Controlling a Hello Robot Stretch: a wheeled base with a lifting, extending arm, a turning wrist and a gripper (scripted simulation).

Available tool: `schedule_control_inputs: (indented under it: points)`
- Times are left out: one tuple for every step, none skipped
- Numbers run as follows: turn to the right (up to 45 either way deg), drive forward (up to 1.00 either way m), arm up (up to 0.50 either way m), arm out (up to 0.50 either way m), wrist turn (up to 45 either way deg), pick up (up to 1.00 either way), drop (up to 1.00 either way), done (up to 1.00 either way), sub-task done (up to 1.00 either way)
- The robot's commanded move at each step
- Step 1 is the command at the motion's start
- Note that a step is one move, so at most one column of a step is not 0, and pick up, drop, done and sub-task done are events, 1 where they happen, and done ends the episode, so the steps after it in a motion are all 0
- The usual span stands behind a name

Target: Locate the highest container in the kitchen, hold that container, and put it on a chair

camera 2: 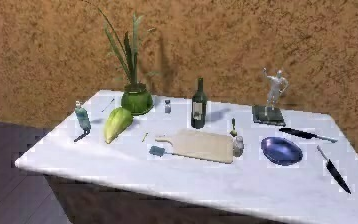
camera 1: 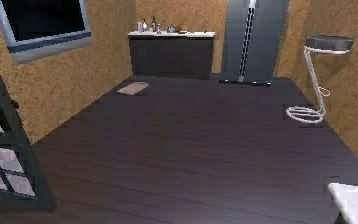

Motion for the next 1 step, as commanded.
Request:
schedule_control_inputs:
  points:
    - [0.0, 1.0, 0.0, 0.0, 0.0, 0.0, 0.0, 0.0, 0.0]
